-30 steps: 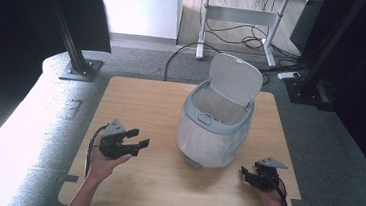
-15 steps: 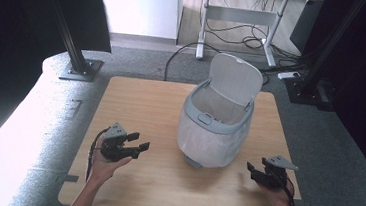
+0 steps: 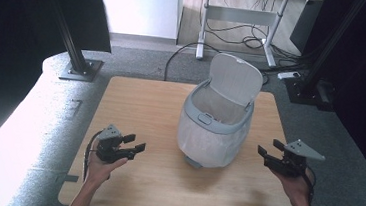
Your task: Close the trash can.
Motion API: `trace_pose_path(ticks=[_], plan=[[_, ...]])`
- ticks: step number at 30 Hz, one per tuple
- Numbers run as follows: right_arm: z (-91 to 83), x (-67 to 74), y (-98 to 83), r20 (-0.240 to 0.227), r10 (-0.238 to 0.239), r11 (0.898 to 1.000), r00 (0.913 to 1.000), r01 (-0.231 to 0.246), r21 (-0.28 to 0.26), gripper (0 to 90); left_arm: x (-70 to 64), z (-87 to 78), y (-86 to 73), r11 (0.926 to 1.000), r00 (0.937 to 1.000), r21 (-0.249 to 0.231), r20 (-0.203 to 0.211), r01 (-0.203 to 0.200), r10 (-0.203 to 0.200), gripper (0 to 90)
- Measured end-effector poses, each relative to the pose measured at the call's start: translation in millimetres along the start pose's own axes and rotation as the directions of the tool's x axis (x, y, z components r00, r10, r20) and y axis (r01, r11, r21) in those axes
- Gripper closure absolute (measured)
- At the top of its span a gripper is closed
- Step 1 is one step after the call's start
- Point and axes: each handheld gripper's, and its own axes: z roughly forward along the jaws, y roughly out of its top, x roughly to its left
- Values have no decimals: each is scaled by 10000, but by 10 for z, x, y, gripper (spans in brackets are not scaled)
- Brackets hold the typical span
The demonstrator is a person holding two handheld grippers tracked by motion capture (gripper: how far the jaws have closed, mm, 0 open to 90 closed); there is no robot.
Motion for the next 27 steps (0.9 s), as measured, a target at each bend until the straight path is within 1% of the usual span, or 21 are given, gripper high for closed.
trace_pose_path(ticks=[5,7,9,11,14,17,20,21,22,27], plan=[[4,-63,245,-304,112,9996,9995,-121,-273,332,37,5,-58,9998,9999,154,-65,140,-139,394],[9,-65,336,-468,37,9991,9989,-57,-416,333,41,16,-71,9996,9998,199,-37,192,-192,394],[19,-53,426,-578,-63,9984,9983,30,-558,333,37,30,-82,9995,9998,246,-23,204,-203,395],[37,-38,516,-766,-49,9975,9970,-5,-705,333,33,45,-93,9994,9998,291,2,204,-204,395],[75,-3,647,-1020,-78,9967,9948,-6,-816,333,28,59,-111,9991,9997,357,29,223,-225,395],[110,35,783,-1156,-174,9958,9931,68,-911,333,30,65,-126,9990,9997,389,59,238,-241,396],[127,56,922,-1367,-185,9947,9904,44,-1029,332,32,69,-138,9988,9996,414,65,257,-260,396],[138,69,997,-1416,-201,9945,9897,52,-1050,332,31,73,-142,9988,9997,415,58,245,-248,396],[138,69,997,-1416,-201,9945,9897,52,-1050,332,30,75,-145,9988,9997,434,65,239,-242,396],[168,85,1121,-1563,-161,9942,9876,-8,-1073,332,27,84,-159,9984,9996,501,96,254,-259,396]])
